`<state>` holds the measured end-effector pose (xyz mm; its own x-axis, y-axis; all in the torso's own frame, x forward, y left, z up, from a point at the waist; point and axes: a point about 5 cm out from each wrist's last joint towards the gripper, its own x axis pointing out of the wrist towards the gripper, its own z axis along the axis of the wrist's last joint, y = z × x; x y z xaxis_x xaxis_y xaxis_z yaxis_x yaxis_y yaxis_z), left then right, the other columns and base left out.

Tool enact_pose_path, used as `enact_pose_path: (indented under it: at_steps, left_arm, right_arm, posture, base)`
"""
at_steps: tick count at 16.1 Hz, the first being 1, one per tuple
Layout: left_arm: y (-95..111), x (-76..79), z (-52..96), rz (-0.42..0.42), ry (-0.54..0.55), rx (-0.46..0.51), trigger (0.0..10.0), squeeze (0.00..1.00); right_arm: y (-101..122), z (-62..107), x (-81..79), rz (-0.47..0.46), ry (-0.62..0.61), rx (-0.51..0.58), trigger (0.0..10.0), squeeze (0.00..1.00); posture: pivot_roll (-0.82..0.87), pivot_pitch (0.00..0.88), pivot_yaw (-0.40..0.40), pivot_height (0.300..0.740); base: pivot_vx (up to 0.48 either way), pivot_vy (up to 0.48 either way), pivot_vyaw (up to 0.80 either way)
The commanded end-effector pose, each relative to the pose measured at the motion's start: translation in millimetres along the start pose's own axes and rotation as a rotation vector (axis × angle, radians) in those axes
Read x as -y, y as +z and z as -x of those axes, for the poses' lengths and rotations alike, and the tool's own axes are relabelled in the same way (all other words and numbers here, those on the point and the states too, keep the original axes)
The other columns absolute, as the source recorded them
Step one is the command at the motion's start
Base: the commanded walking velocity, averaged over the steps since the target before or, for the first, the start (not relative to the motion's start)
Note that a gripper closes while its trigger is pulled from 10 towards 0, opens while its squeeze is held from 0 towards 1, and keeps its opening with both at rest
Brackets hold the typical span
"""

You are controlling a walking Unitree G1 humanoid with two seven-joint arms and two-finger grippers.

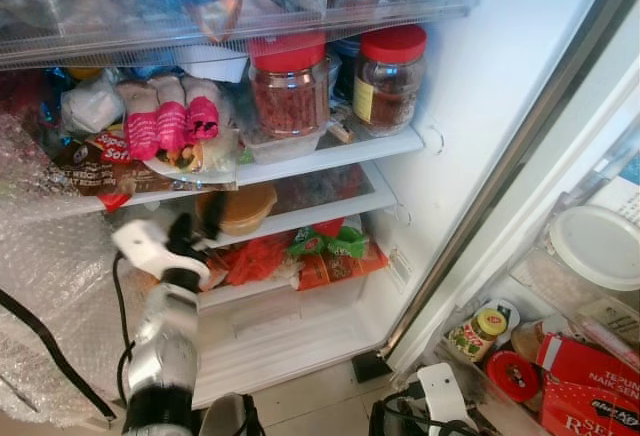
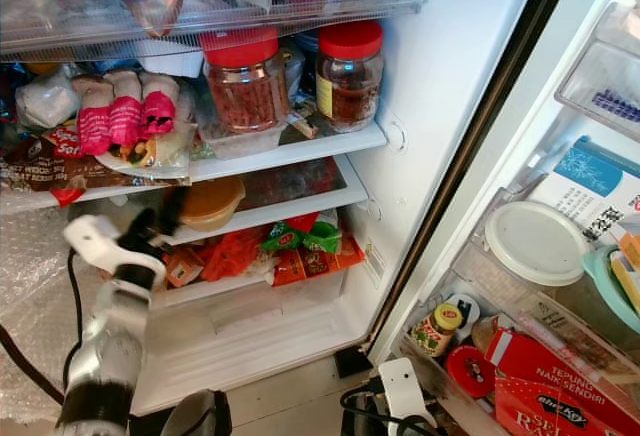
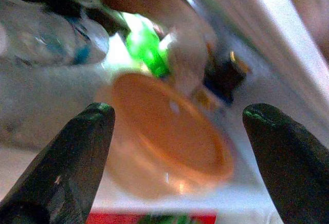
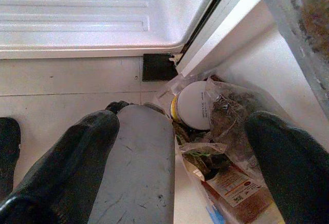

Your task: Restocking fridge

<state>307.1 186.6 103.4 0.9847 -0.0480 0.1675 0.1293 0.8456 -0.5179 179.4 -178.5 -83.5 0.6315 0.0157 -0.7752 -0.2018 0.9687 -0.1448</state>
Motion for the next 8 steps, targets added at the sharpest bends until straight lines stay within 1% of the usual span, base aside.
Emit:
enact_pose_path:
  at_steps: [1,2,3,4,7,8]
  left_arm:
    - [-1,3.5,1.4,-0.062,-0.033,-0.035,10.0,0.0]
    - [-4,5.3,5.0,-0.095,-0.05,-0.061,10.0,0.0]
    - [-8,7.7,8.0,-0.175,-0.091,-0.091,10.0,0.0]
    - [-14,11.5,12.8,-0.269,-0.154,-0.138,10.0,0.0]
    - [-20,12.9,19.0,-0.348,-0.195,-0.186,10.0,0.0]
    - [-20,13.0,19.6,-0.352,-0.195,-0.189,10.0,0.0]
  right_arm:
    - [-36,9.3,-1.9,0.021,0.012,-0.15,10.0,0.0]
    - [-37,9.5,-1.6,0.022,0.011,-0.149,10.0,0.0]
    - [-37,9.5,-1.4,0.022,0.011,-0.148,10.0,0.0]
    - [-37,9.7,-0.6,0.024,0.011,-0.147,10.0,0.0]
    - [-36,9.2,-1.4,0.026,0.012,-0.143,10.0,0.0]
    - [-36,9.2,-1.5,0.026,0.012,-0.143,10.0,0.0]
  posture:
    - [-0.14,0.08,-0.05,0.624]
    - [-0.14,0.08,-0.05,0.624]
    - [-0.13,0.077,-0.05,0.624]
    - [-0.13,0.077,-0.05,0.624]
    - [-0.13,0.073,-0.048,0.624]
    - [-0.13,0.073,-0.048,0.624]
  base:
    - [0.0,0.0,0.0]
    - [0.0,0.0,0.0]
    - [0.0,0.0,0.0]
    - [0.0,0.0,0.0]
    - [0.0,0.0,0.0]
    - [0.0,0.0,0.0]
